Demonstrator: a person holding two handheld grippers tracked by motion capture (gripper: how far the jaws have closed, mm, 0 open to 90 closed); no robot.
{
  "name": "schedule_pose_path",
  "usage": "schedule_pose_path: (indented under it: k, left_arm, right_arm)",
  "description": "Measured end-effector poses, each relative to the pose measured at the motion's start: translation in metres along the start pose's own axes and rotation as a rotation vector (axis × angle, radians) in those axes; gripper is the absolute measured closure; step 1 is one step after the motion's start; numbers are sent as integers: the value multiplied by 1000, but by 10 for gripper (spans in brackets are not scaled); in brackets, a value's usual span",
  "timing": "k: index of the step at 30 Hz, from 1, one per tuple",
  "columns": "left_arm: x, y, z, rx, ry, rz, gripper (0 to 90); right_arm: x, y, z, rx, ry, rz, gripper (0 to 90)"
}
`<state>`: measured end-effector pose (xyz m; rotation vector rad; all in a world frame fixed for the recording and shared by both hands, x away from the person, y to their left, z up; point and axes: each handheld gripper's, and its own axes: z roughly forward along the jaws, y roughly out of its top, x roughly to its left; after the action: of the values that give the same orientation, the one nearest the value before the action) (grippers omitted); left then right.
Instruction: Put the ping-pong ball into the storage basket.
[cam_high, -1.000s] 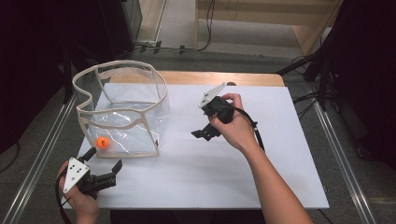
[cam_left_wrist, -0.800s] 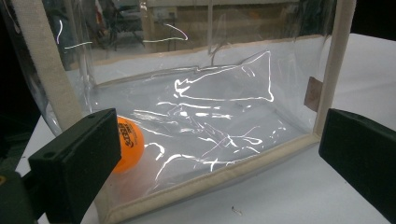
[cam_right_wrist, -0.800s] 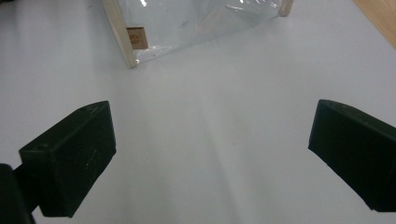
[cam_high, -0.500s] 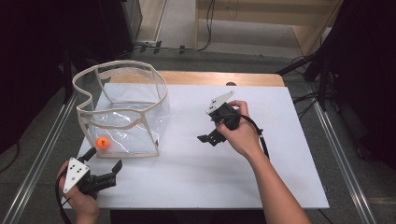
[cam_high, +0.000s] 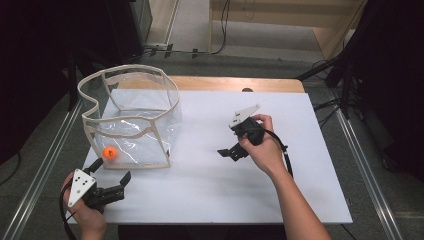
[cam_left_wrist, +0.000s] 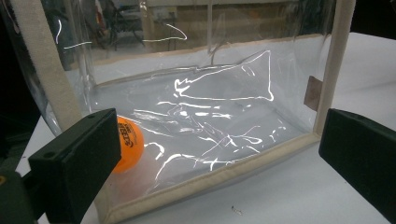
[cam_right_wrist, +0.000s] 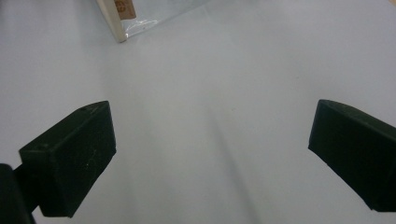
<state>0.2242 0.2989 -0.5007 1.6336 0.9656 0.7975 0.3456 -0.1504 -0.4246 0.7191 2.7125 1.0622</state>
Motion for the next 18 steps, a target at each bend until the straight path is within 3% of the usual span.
schedule_pose_path:
  k: [18]
  left_arm:
    - [0, 0, 0, 1, -1, 7, 0]
  right_arm:
    - [-4, -31, -8, -24, -25, 53, 0]
